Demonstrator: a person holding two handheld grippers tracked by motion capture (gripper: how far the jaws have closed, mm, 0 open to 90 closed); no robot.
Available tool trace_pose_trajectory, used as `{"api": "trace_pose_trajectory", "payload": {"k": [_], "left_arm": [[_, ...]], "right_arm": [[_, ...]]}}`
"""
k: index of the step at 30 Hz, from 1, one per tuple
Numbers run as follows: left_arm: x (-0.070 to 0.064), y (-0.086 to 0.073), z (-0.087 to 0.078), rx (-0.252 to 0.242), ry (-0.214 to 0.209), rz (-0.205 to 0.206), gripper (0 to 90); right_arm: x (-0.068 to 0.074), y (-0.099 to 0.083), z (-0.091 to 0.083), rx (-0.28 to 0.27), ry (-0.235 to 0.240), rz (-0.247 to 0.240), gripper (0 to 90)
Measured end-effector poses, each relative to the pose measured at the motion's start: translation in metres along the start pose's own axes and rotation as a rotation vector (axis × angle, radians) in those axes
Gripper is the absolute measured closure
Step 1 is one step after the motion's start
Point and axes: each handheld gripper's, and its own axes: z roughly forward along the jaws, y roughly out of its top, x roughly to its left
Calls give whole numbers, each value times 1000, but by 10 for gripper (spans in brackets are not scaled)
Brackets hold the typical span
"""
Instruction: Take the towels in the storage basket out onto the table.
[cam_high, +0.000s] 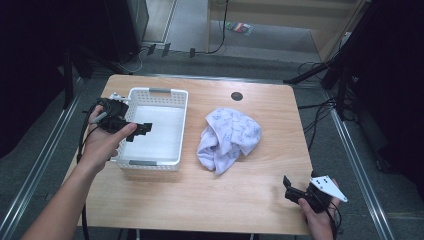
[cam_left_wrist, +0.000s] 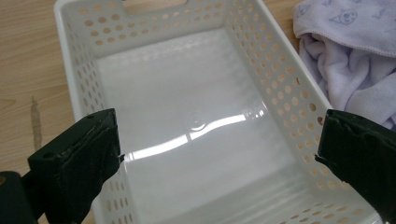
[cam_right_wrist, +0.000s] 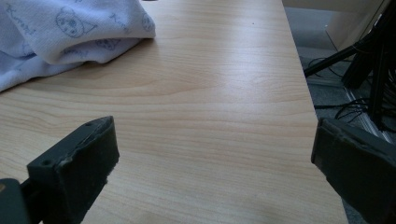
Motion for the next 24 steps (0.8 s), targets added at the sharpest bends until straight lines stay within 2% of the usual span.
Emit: {"api": "trace_pose_trajectory", "payload": {"k": [9,13,19,23,24], "left_arm": [[26,-22,-14,-29,19,-39,0],[33,-29,-19,-41,26,-55,0],[50,-50,-29,-71,33,-99,0],[56,-59,-33,-70,38,-112,0],[59,-65,-36,-77,42,-117,0]], "right_arm": [[0,0,0,0,0,0,7],[0,0,0,1,-1,-1,7],[0,0,0,3,-1,-1,7],[0,0,0,3,1,0,7],[0,0,0,4,0,0,7]]}}
